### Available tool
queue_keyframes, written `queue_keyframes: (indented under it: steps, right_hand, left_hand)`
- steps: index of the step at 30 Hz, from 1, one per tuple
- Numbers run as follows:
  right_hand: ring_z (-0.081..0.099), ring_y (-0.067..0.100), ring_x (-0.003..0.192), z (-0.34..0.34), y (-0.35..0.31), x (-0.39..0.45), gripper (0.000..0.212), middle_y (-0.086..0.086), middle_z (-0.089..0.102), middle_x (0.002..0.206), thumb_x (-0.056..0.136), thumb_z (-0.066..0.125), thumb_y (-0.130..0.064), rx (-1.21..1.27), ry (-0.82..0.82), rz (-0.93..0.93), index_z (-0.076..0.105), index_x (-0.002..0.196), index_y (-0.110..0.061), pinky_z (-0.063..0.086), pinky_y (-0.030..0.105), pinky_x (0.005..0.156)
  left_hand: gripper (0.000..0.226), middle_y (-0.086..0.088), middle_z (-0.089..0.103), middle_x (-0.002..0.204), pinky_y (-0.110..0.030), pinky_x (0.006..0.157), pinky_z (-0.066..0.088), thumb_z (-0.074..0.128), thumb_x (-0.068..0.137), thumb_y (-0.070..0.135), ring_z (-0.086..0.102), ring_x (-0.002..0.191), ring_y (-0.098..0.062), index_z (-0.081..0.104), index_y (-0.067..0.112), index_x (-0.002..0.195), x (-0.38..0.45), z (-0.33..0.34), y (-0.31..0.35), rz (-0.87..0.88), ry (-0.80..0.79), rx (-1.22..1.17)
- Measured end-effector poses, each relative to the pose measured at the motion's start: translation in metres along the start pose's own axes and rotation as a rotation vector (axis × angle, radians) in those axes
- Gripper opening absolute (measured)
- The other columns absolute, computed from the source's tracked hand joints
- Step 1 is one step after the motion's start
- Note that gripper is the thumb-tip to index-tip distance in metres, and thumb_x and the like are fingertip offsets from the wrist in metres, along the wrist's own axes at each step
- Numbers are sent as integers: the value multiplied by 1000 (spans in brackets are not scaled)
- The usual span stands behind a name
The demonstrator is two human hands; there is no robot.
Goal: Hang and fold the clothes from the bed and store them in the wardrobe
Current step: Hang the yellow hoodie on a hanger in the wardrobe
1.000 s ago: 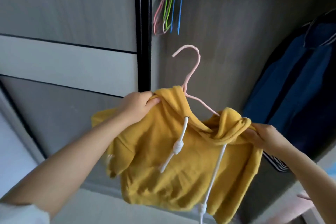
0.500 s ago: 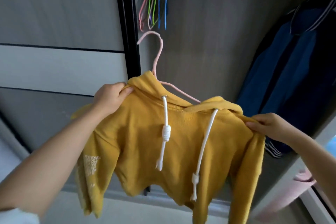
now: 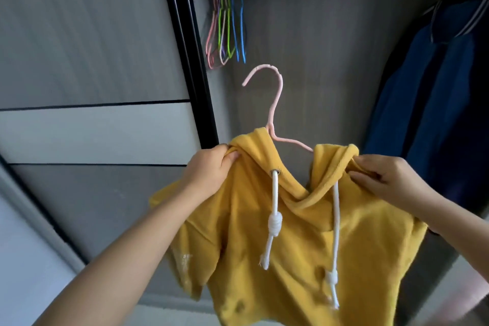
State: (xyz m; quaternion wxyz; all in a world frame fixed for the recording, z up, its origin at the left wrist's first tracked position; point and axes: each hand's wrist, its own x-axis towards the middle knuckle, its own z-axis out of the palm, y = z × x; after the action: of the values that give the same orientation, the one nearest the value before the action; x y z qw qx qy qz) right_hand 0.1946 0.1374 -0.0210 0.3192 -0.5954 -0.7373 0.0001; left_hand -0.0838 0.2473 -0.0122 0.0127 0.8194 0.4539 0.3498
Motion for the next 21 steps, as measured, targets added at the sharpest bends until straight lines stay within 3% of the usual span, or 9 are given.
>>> queue_keyframes:
  steps: [3,8,11,14,16,19,21]
  right_hand:
    - [61,20,69,4,6,4,22,1,58,75,91,51,-22,-185,-97,78,62,91,-3,55,34,70]
    - [50,20,69,11,-10,12,12,3,48,76,97,40,-17,-201,-27,143,43,86,-13,37,24,62]
    - [49,19,68,4,-13,7,13,4,50,77,96,41,-17,-202,5,131,49,89,-11,38,26,62]
    - [51,21,61,-3,-10,-1,18,3,51,71,95,46,-14,-194,67,40,58,89,-2,47,32,58]
    - [49,21,56,-15,3,-2,19,4,53,67,94,48,-13,-210,163,28,59,84,-1,45,31,53]
    - [51,23,58,-36,23,0,18,7,56,67,91,52,-15,-195,170,143,58,82,0,39,27,55]
    - [46,16,54,-41,26,0,16,-1,48,60,89,55,-14,-169,158,137,55,77,-4,37,23,52]
  left_hand:
    - [44,-17,61,75,-29,59,30,40,95,38,57,74,-34,57,-2,86,0,-3,13,96,17,5]
    - [54,-21,62,71,-34,54,37,26,85,40,59,65,-37,56,-4,87,10,-3,27,298,57,96]
    - [51,-19,62,69,-33,53,37,29,85,38,58,63,-34,58,-4,86,9,1,29,306,8,70]
    - [34,-1,55,60,-22,50,33,37,81,41,51,54,-12,56,14,74,2,-2,13,212,-118,-71]
    - [23,10,46,52,-15,49,30,46,79,43,44,52,0,43,28,61,4,-3,-6,137,-153,-91]
    - [38,10,40,47,-18,48,31,63,84,30,47,46,-2,37,30,56,9,-6,-33,63,-137,-79]
    - [36,6,44,50,-30,51,31,59,86,31,47,49,-3,40,24,57,13,-4,-39,23,-164,-69]
